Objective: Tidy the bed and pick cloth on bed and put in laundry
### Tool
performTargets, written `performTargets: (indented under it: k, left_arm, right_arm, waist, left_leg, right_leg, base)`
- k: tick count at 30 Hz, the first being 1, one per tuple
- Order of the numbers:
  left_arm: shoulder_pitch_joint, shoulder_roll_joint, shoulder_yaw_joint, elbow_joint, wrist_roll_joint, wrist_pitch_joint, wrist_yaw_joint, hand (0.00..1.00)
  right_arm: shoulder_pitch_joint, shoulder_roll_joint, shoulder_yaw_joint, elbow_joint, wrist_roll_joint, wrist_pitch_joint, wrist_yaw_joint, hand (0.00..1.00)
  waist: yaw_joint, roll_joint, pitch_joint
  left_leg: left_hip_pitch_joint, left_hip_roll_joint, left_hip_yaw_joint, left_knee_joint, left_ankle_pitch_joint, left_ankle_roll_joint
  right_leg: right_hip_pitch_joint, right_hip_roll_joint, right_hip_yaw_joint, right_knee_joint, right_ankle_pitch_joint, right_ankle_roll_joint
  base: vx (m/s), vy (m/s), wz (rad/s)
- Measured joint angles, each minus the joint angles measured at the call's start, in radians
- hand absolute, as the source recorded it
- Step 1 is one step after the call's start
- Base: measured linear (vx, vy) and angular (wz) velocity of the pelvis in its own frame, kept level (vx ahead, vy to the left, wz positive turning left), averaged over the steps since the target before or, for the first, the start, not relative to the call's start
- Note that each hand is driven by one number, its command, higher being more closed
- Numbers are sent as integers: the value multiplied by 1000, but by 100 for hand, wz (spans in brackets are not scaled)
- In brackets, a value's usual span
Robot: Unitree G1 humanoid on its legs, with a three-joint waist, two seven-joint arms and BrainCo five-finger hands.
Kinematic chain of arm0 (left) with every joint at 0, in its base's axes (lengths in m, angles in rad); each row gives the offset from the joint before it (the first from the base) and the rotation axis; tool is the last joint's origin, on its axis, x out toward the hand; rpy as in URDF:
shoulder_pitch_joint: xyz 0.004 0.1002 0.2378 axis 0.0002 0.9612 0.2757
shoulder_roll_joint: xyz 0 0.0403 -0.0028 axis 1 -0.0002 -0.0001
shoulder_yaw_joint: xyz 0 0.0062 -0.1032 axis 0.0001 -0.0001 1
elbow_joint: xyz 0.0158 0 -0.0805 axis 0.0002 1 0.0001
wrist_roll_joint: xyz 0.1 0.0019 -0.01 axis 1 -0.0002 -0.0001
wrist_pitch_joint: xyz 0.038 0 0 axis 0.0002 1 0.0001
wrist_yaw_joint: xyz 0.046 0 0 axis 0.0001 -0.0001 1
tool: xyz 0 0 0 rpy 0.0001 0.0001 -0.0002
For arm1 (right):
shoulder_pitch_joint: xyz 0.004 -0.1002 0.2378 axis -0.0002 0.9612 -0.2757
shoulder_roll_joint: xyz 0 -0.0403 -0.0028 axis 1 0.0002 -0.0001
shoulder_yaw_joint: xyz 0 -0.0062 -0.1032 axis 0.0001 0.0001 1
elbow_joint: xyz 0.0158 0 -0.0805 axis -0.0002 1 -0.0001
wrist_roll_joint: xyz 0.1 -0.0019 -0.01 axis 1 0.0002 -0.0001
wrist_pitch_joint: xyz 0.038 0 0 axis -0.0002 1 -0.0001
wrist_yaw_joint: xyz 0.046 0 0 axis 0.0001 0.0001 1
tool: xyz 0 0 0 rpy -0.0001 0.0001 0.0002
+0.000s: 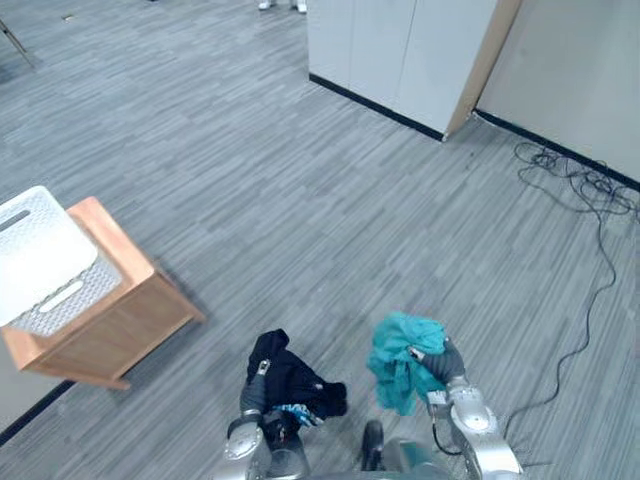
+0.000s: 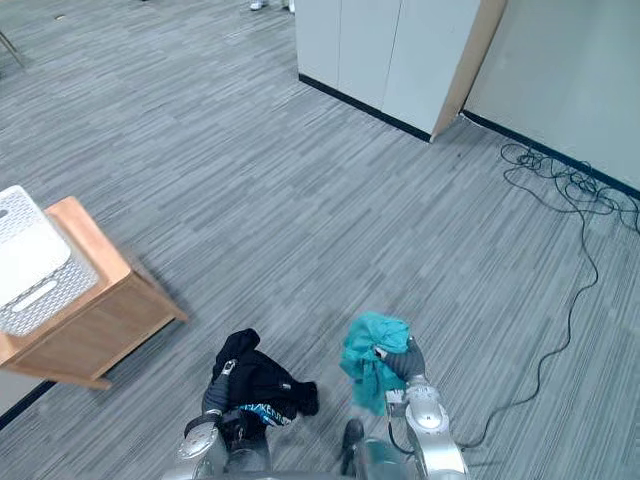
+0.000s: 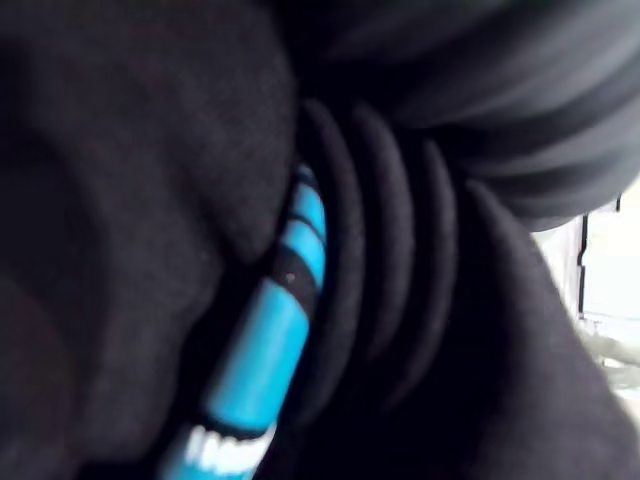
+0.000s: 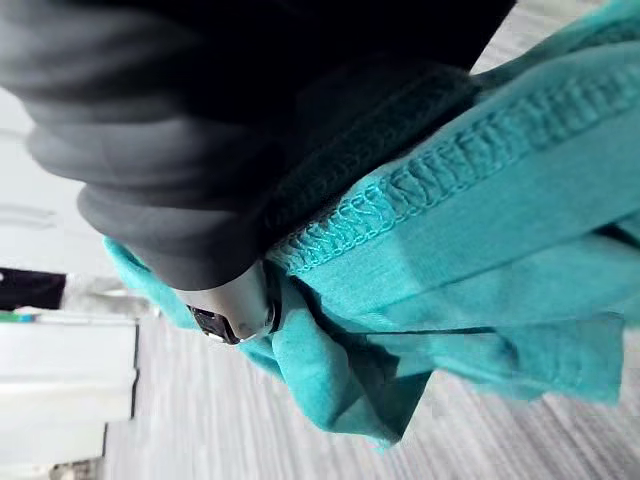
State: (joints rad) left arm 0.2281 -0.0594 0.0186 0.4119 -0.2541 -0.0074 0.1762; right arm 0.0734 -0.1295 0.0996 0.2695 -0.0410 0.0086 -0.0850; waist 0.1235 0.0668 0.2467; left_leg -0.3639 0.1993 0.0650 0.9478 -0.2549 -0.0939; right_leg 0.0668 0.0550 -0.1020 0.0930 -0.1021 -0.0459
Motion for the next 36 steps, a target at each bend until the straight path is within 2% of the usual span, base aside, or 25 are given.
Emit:
performTargets:
  k: [1, 4, 5, 6, 8, 10, 12, 13, 15, 16, 17, 19, 21, 22, 23, 24, 25, 26, 28, 29, 30, 31, 33, 35, 36]
  left_arm:
    - [1, 0, 3, -8, -4, 0, 0, 100]
    - [12, -10, 29, -22, -11, -2, -1, 100]
    - [10, -10, 42, -22, -11, -2, -1, 100]
    - [8, -11, 59, -22, -11, 0, 2, 100]
    - [-6, -8, 68, -19, -11, 2, 0, 100]
    - [-8, -10, 67, -17, -14, 6, 10, 100]
    - [-3, -3, 58, -17, -19, 12, 25, 100]
    - [1, 8, 38, -20, -20, 12, 27, 100]
    - [9, 31, -3, -26, -16, 6, 27, 100]
    - [-2, 42, -17, -23, -12, 2, 28, 100]
    - [-6, 49, -24, -14, -6, 1, 28, 100]
    - [-17, 76, -54, 12, 34, 2, 28, 100]
    - [-16, 82, -59, 15, 58, 2, 28, 100]
    - [-14, 95, -56, 33, 96, 3, 29, 100]
    - [-10, 101, -56, 35, 108, 5, 28, 100]
    - [0, 104, -50, 48, 120, 5, 30, 100]
    - [3, 89, -45, 63, 121, 6, 32, 100]
    - [5, 62, -43, 69, 129, 5, 34, 100]
    - [7, 7, -24, 68, 138, 2, 36, 100]
    - [11, 1, -25, 69, 134, 2, 36, 100]
    - [18, 1, -7, 67, 127, 2, 39, 100]
    - [16, 3, 10, 55, 107, 2, 43, 100]
    - [17, 1, 14, 20, 107, -3, 40, 100]
    - [13, 1, 14, -15, 107, -5, 39, 100]
    - [10, 0, 16, -44, 107, -7, 39, 100]
  right_arm:
    - [-14, 0, 1, 5, 0, 0, 1, 100]
    - [-49, -7, 2, 35, -12, -1, -6, 100]
    - [-52, -12, -3, 45, -16, -1, -11, 100]
    - [-54, -10, -4, 64, -32, -1, -24, 100]
    - [-50, -6, -21, 93, -49, 1, -29, 100]
    - [-44, -4, -56, 111, -50, 7, -28, 100]
    - [-30, 8, -65, 105, -49, 7, -27, 100]
    - [-8, 15, -73, 87, -48, 7, -26, 100]
    - [44, 21, -91, 33, -46, -3, -26, 100]
    - [71, 28, -111, -10, -45, -4, -27, 100]
    - [85, 33, -122, -23, -43, -6, -27, 100]
    - [105, 50, -165, -25, -29, -10, -32, 100]
    - [105, 56, -179, -25, -28, -9, -43, 100]
    - [107, 66, -179, -32, -29, -9, -45, 100]
    - [116, 69, -177, -41, -29, -8, -45, 100]
    - [134, 60, -173, -54, -30, -6, -43, 100]
    - [141, 51, -170, -52, -31, -6, -41, 100]
    - [127, 30, -163, -46, -31, 0, -40, 100]
    - [109, -3, -146, -46, -29, -1, -32, 100]
    - [98, -17, -123, -44, -29, -1, -23, 100]
    - [91, -14, -103, -43, -29, -1, -21, 100]
    - [90, 0, -91, -45, -28, -5, -22, 100]
    - [79, 3, -89, -46, -28, -11, -21, 100]
    - [60, -4, -93, -46, -28, -12, -21, 100]
    - [43, -9, -94, -45, -31, -12, -20, 100]
  waist:
    - [4, 0, 1]
    - [5, -10, -2]
    - [9, -16, -12]
    - [-6, -46, -33]
    - [-8, -50, -45]
    - [-6, -63, -50]
    - [-14, -62, -49]
    - [-32, -58, -54]
    - [-72, -38, -78]
    - [-92, -54, -90]
    - [-99, -45, -86]
    - [-127, -47, -86]
    - [-124, -46, -82]
    - [-114, -52, -74]
    - [-113, -62, -77]
    - [-115, -48, -90]
    - [-112, -23, -103]
    - [-109, 23, -117]
    - [-108, 57, -99]
    - [-100, 80, -82]
    - [-90, 72, -73]
    - [-76, 35, -54]
    - [-72, 11, -50]
    - [-55, 7, -52]
    - [-53, 6, -50]
  left_leg:
    - [-24, -12, 28, -62, -5, -2]
    - [-20, 15, 455, -438, 50, 16]
    - [19, 23, 636, -477, 103, 175]
    - [30, 17, 761, -435, 68, 240]
    - [49, 6, 741, -430, -21, 374]
    - [99, -39, 609, -428, -65, 339]
    - [198, -88, 488, -470, -78, 305]
    - [272, -118, 390, -537, -65, 277]
    - [328, -141, 230, -620, -41, 240]
    - [366, -149, 135, -665, -27, 216]
    - [384, -150, 90, -681, -22, 207]
    - [453, -130, -65, -755, -19, 152]
    - [494, -104, -115, -780, -44, 113]
    - [573, -71, -146, -811, -96, 62]
    - [611, -59, -155, -820, -118, 38]
    - [681, -11, -180, -835, -162, 19]
    - [690, 31, -193, -814, -167, 12]
    - [617, 69, -197, -636, -135, -6]
    - [447, 121, -191, -270, 26, 0]
    - [330, 184, -149, 5, 94, 5]
    - [270, 217, -73, 158, 85, 17]
    - [218, 221, 52, 239, 60, 48]
    - [141, 209, 176, 183, 40, 66]
    - [89, 177, 272, 37, 17, 33]
    - [66, 168, 393, -88, 14, 38]
  right_leg:
    - [19, -2, 2, -14, -8, 1]
    - [146, -25, -84, -87, -76, 45]
    - [203, -38, -129, -101, -110, 73]
    - [228, -45, -197, -89, -120, 89]
    - [201, -50, -291, 114, -141, 129]
    - [65, -122, -281, 577, -104, 206]
    - [2, -160, -246, 824, -106, 206]
    - [-28, -181, -255, 864, -119, 181]
    - [-129, -197, -242, 827, -155, 119]
    - [-206, -209, -180, 746, -162, 114]
    - [-239, -212, -142, 684, -163, 117]
    - [-326, -242, -58, 378, -120, 156]
    - [-365, -274, -52, 191, -45, 181]
    - [-402, -304, -44, 78, 13, 231]
    - [-408, -312, -33, 81, 2, 228]
    - [-416, -289, -31, 158, 71, 228]
    - [-431, -261, -33, 228, 81, 223]
    - [-445, -219, -37, 315, 90, 203]
    - [-383, -162, -67, 299, 81, 143]
    - [-295, -114, -84, 245, 64, 109]
    - [-221, -89, -87, 202, 56, 82]
    - [-118, -89, -92, 147, 46, 64]
    - [-40, -87, -113, 76, 37, 59]
    - [-5, -84, -139, 34, 30, 57]
    - [29, -79, -167, 1, 27, 56]
  base:
    - [676, -27, -23]
    - [667, 32, 44]
    - [689, 47, 112]
    - [700, 41, 138]
    - [722, 78, 167]
    - [721, 98, 181]
    - [682, -29, 212]
    - [789, -97, 245]
    - [579, -185, 260]
    - [539, -252, 250]
    - [529, -337, 229]
    - [507, -439, 199]
    - [568, -624, 122]
    - [632, -739, 94]
    - [673, -787, 100]
    - [476, -525, 66]
    - [628, -638, 65]
    - [596, -628, 33]
    - [580, -599, 13]
    - [566, -458, -6]
    - [679, -499, -6]
    - [530, -413, -3]
    - [486, -335, 23]
    - [480, -214, 23]
    - [510, -110, 44]
